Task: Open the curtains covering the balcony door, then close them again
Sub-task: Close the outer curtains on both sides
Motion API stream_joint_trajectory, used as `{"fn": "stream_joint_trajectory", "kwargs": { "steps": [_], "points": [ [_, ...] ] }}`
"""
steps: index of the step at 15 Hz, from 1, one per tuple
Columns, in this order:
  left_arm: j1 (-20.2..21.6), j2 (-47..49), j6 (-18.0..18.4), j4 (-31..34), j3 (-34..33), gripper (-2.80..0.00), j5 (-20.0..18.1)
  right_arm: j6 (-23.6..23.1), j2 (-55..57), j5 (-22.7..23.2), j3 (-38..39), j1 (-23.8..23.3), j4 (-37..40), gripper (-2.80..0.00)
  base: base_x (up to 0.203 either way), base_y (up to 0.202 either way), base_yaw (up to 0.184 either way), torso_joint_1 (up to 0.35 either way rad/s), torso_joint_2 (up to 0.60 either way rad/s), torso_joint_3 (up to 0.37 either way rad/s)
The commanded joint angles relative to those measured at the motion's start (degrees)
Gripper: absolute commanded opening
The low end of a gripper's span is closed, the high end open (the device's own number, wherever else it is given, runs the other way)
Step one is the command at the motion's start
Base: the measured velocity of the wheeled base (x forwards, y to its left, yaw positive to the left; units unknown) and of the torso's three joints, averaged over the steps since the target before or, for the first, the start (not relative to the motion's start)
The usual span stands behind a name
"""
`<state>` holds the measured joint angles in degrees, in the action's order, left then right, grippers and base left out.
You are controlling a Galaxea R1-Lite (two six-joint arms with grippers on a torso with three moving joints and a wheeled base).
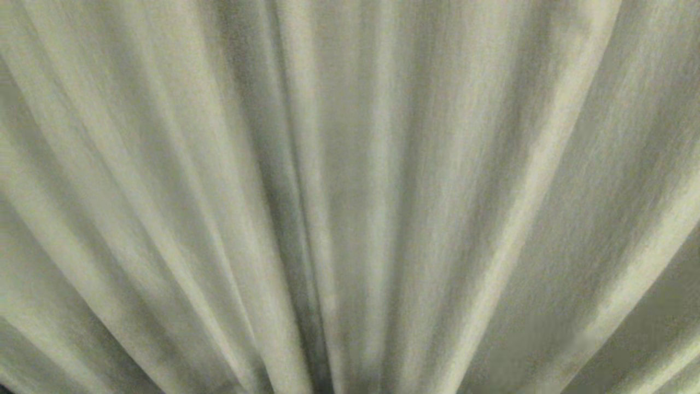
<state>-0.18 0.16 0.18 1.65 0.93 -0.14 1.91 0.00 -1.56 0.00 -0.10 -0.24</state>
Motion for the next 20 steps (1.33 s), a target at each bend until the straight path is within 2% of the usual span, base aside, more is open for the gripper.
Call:
{"fn": "stream_joint_trajectory", "kwargs": {
  "steps": [1,20],
  "points": [
    [0.01,-0.16,-0.18,0.11,-0.05,-2.8,-0.04,0.02,0.0,-0.02,0.0,0.01,-0.02,-2.8,0.0,0.0,0.0,0.0,0.0,0.0],
    [0.01,-0.16,-0.18,0.11,0.01,-2.8,-0.22,0.02,0.0,-0.02,0.0,0.01,-0.02,-2.8,0.0,0.0,0.0,0.0,0.0,0.0]
  ]
}}
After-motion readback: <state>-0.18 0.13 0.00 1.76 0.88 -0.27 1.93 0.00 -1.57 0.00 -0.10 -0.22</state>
